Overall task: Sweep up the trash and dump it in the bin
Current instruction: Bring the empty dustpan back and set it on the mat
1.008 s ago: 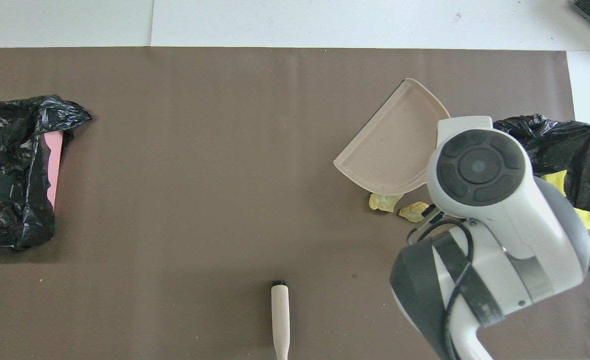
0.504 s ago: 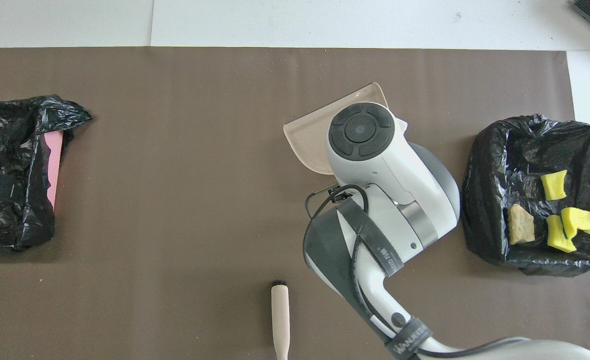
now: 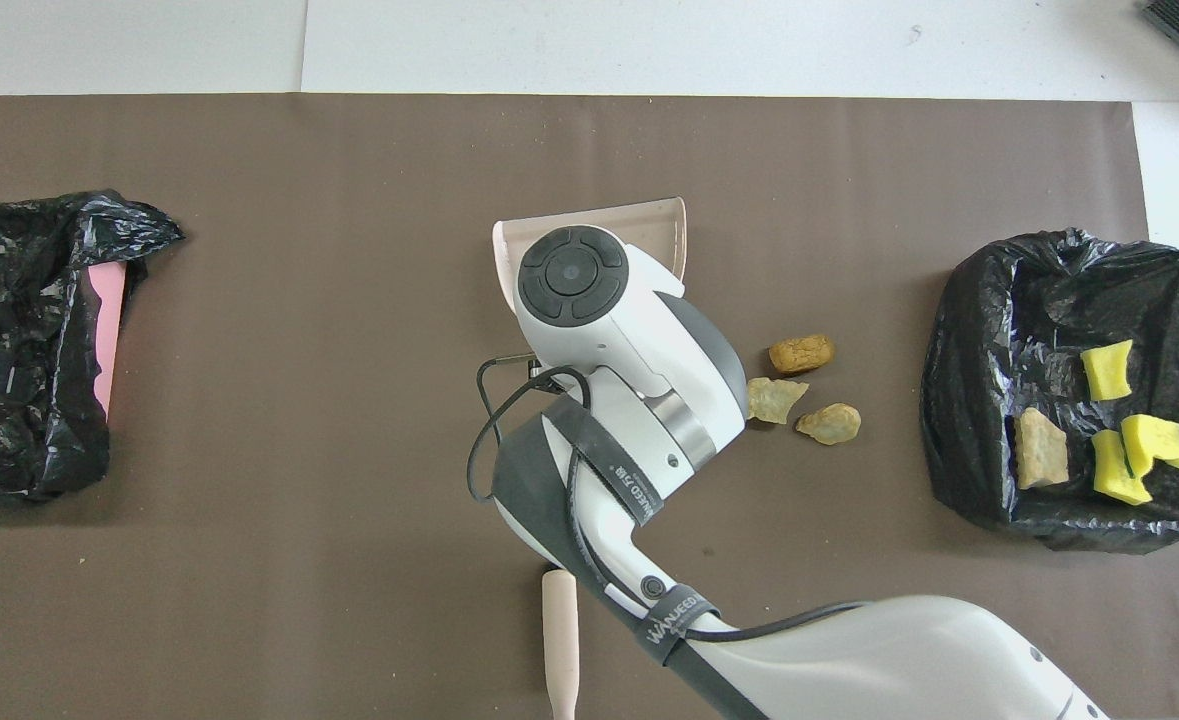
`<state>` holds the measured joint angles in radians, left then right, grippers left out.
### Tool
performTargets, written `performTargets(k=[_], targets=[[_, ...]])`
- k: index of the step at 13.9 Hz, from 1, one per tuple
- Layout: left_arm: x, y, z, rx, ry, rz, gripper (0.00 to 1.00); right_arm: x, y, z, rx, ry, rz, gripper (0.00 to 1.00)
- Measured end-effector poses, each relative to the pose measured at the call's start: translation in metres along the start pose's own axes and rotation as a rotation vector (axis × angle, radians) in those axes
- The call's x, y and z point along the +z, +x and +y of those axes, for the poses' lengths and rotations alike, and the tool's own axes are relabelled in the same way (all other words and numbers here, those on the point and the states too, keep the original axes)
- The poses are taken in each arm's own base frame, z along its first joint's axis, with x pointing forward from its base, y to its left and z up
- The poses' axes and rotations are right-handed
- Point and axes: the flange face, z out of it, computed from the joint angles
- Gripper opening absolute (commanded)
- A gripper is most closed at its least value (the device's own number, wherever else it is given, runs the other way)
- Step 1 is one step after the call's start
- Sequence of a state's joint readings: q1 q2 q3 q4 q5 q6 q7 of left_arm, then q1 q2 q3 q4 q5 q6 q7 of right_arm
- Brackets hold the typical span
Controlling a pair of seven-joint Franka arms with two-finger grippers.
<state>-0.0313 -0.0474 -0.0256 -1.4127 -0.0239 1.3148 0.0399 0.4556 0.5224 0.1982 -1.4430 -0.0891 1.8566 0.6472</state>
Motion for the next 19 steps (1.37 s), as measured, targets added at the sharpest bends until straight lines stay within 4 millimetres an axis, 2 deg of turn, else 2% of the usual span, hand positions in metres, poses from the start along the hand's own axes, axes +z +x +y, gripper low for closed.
performTargets(k=[4,8,9,10,11,14,17,19], targets=[[0.000,0.000,0.000,0.000,0.000,0.000,1.00,0.007,0.001,-0.006,0.023,0.058,-0.043,0.00],[0.000,0.000,0.000,0.000,0.000,0.000,1.00,0.025,0.003,-0.019,0.023,0.094,-0.043,0.00],[0.000,0.000,0.000,0.000,0.000,0.000,1.00,0.029,0.004,-0.020,0.023,0.096,-0.044,0.26],[0.000,0.000,0.000,0.000,0.000,0.000,1.00,0.030,0.004,-0.020,0.024,0.097,-0.045,0.72],[0.000,0.000,0.000,0.000,0.000,0.000,1.00,0.029,0.005,-0.020,0.026,0.098,-0.044,1.00],[0.000,0.000,0.000,0.000,0.000,0.000,1.00,0.020,0.007,-0.019,0.019,0.105,-0.032,1.00],[0.000,0.000,0.000,0.000,0.000,0.000,1.00,-0.010,-0.004,-0.016,0.017,0.117,-0.036,1.00],[0.000,0.000,0.000,0.000,0.000,0.000,1.00,-0.033,-0.023,-0.013,0.014,0.150,-0.068,1.00]])
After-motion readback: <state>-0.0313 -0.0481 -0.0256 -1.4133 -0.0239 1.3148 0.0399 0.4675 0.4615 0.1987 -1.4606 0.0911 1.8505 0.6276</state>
